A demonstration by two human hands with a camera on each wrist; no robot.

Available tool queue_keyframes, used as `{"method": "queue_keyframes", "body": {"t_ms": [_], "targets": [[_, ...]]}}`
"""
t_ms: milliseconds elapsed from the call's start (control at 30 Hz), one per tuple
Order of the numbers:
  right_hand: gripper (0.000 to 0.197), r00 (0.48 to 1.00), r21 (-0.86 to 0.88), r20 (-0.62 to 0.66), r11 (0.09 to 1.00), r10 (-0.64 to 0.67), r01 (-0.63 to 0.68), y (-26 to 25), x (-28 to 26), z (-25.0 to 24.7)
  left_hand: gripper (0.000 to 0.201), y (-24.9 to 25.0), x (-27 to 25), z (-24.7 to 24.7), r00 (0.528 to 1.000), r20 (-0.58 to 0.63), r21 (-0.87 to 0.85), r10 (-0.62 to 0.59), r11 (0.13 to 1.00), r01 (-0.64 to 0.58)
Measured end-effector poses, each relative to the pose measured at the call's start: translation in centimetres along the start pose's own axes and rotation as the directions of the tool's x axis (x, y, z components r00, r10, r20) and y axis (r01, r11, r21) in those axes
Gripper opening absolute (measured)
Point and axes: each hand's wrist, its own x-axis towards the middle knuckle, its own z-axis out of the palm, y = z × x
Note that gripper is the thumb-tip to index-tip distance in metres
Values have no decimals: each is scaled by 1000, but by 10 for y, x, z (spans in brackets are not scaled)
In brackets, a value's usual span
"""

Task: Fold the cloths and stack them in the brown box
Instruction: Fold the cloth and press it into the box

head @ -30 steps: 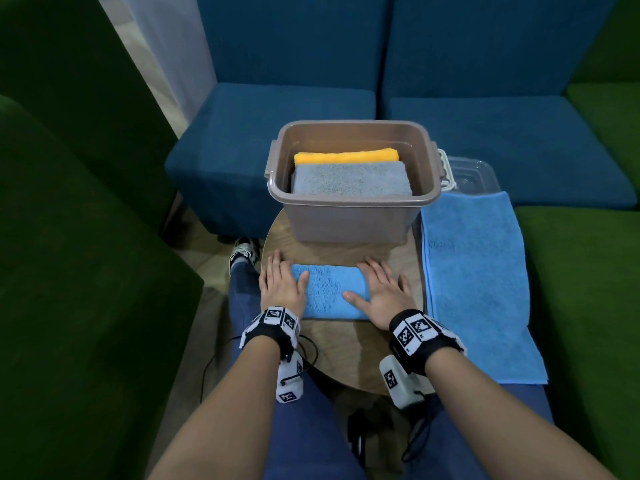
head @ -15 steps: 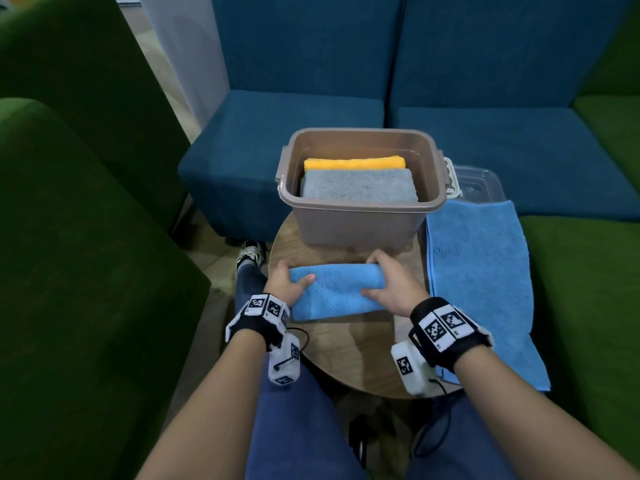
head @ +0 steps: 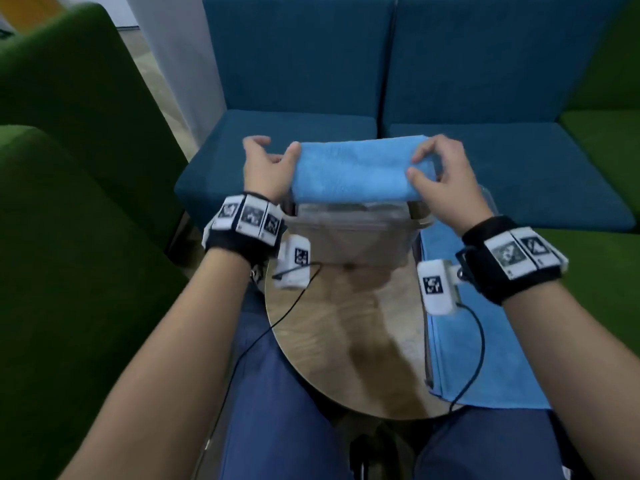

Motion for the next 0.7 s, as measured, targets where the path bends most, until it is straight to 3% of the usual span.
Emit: {"method": "queue_keyframes", "body": {"t_ms": [67, 133, 267, 367, 433, 533, 600, 700], "targets": [[8, 994, -98, 22, 989, 109, -106, 12, 24, 0, 42, 9, 22, 14, 994, 36, -106, -100, 989, 103], [4, 973, -46, 36, 973, 227, -226, 17, 42, 4, 46, 11, 39, 24, 985, 94, -43, -141, 988, 146], [37, 921, -74, 220, 947, 321, -313, 26, 62, 17, 28, -2, 49, 35, 989, 141, 293, -50, 956, 6], [50, 907, -289, 306, 936, 290, -202, 38, 71, 25, 10, -15, 50, 36, 978, 205, 521, 50, 840, -152], [48, 902, -395, 334, 910, 274, -130, 45, 77, 30, 16, -20, 54, 37, 958, 285, 593, 29, 780, -201], [45, 840, -569, 455, 822, 296, 19, 51, 84, 35, 23, -17, 55, 38, 885, 462, 708, -57, 624, -330], [46, 805, -612, 491, 789, 334, 46, 53, 88, 35, 31, -13, 56, 38, 829, 555, 719, -66, 539, -439], [44, 857, -674, 446, 727, 259, 131, 52, 90, 30, 55, -11, 56, 35, 754, 653, 703, -66, 423, -572]]}}
